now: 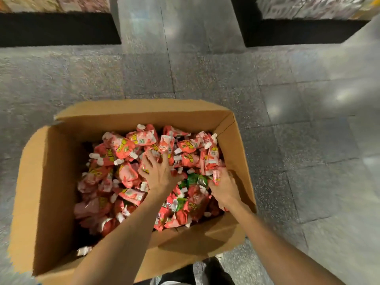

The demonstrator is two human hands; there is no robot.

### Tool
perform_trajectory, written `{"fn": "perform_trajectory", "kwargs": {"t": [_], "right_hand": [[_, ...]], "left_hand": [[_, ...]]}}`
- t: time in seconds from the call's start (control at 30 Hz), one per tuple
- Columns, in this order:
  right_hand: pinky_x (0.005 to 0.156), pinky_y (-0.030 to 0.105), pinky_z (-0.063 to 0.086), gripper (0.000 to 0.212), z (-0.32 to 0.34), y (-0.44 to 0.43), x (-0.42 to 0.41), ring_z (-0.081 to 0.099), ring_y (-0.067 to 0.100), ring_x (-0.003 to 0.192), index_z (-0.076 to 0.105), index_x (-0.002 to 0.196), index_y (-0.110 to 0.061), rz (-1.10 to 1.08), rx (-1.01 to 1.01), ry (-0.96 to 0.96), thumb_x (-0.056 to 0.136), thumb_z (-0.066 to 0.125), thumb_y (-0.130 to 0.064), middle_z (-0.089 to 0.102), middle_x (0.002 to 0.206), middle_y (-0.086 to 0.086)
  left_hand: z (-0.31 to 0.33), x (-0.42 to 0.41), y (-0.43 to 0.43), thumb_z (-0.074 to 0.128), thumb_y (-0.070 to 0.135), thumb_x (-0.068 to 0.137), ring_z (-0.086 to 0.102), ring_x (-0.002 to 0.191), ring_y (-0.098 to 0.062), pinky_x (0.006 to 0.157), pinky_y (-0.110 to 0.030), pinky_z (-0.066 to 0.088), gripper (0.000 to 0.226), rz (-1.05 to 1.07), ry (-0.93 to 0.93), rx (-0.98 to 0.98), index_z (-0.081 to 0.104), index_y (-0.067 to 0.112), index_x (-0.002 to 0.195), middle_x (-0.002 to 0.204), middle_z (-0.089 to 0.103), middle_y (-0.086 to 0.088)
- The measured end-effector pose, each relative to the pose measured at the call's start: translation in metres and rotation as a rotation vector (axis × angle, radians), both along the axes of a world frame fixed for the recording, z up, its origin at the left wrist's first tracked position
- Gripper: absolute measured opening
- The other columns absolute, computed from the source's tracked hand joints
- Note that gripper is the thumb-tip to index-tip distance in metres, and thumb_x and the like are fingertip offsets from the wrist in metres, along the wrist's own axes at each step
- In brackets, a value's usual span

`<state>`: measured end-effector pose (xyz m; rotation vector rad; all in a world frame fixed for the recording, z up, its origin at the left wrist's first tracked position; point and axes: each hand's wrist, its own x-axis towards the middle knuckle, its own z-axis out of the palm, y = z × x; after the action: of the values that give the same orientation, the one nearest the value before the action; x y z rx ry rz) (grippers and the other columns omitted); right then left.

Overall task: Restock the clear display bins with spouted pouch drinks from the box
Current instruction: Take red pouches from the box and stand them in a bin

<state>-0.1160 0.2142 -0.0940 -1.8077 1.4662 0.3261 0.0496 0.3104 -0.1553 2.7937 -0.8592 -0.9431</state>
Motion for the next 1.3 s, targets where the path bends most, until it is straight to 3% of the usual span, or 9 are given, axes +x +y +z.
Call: {"fn": "perform_trajectory", "kwargs": {"t": [0.17,0.27,0.4,0.53,0.73,0.97,1.07,1.2,1.3], "right_hand": [[0.111,0.040,0.034,0.086,-0.025,-0.022,0.023,0.035,0.031,0.141,0.016,0.156,-0.015,-0.157,0.069,-0.013,0.091,0.068,-0.038,0.034,0.155,0.011],[0.109,0.041,0.037,0.097,-0.041,-0.031,0.037,0.040,0.033,0.137,0.013,0.156,-0.019,-0.231,0.117,-0.034,0.085,0.073,-0.046,0.036,0.153,0.015],[0.100,0.040,0.044,0.105,-0.051,-0.043,0.055,0.049,0.042,0.125,0.011,0.155,-0.025,-0.165,0.104,0.117,0.078,0.076,-0.055,0.026,0.150,0.022],[0.085,0.040,0.048,0.100,-0.061,-0.041,0.072,0.056,0.044,0.114,0.020,0.148,-0.015,-0.069,-0.011,0.214,0.077,0.081,-0.048,0.033,0.136,0.021],[0.088,0.044,0.049,0.073,-0.067,-0.036,0.061,0.060,0.044,0.108,0.026,0.144,-0.008,0.107,-0.145,0.230,0.089,0.072,-0.021,0.037,0.135,0.022],[0.102,0.045,0.042,0.063,-0.055,-0.042,0.048,0.053,0.042,0.121,0.031,0.145,-0.014,0.034,-0.097,0.149,0.093,0.066,-0.019,0.041,0.138,0.019],[0.102,0.043,0.046,0.069,-0.038,-0.043,0.037,0.055,0.034,0.121,0.035,0.145,-0.021,-0.003,-0.019,0.052,0.087,0.072,-0.017,0.050,0.137,0.012],[0.085,0.047,0.059,0.081,-0.009,-0.029,0.038,0.062,0.027,0.109,0.036,0.146,-0.027,-0.293,0.254,-0.189,0.079,0.079,-0.013,0.050,0.140,0.005],[0.070,0.045,0.062,0.093,0.017,-0.014,0.037,0.064,0.026,0.107,0.032,0.150,-0.026,-0.410,0.490,-0.386,0.075,0.085,-0.009,0.043,0.145,0.006]], "left_hand": [[-0.019,0.005,0.011,0.071,0.071,0.071,-0.007,0.147,-0.051,0.099,-0.060,0.048,0.120,-0.089,-0.082,0.041,-0.013,0.046,0.153,0.157,-0.031,-0.019],[-0.022,0.009,0.017,0.071,0.067,0.075,0.000,0.146,-0.054,0.093,-0.057,0.054,0.119,-0.139,-0.094,0.008,-0.017,0.045,0.152,0.156,-0.031,-0.020],[-0.022,0.006,0.023,0.077,0.036,0.083,0.009,0.142,-0.054,0.086,-0.053,0.057,0.092,-0.124,-0.062,-0.117,0.020,0.038,0.154,0.159,-0.016,-0.024],[-0.035,0.006,0.037,0.075,0.009,0.082,0.014,0.143,-0.052,0.077,-0.052,0.059,0.056,-0.070,-0.012,-0.363,0.053,0.028,0.129,0.162,-0.006,-0.017],[-0.031,0.020,0.053,0.074,0.015,0.088,0.019,0.148,-0.045,0.108,-0.051,0.041,0.037,-0.047,0.068,-0.499,0.065,0.023,0.123,0.163,-0.001,-0.014],[0.009,0.025,0.050,0.074,0.033,0.087,-0.001,0.153,-0.028,0.119,-0.049,0.021,0.043,0.205,0.250,-0.504,0.063,0.026,0.128,0.164,0.009,-0.007],[0.039,0.022,0.047,0.074,0.044,0.085,0.010,0.152,-0.026,0.118,-0.054,0.020,0.051,0.369,0.351,-0.546,0.062,0.024,0.130,0.159,0.025,-0.003],[0.075,0.011,0.052,0.077,0.044,0.083,0.064,0.111,-0.010,0.093,-0.045,0.056,0.027,0.688,0.543,-0.700,0.068,0.039,0.108,0.131,0.061,0.002],[0.100,-0.004,0.063,0.072,0.023,0.090,0.065,0.070,0.010,0.060,-0.017,0.055,0.024,0.858,0.606,-0.813,0.067,0.021,0.113,0.109,0.063,0.006]]}}
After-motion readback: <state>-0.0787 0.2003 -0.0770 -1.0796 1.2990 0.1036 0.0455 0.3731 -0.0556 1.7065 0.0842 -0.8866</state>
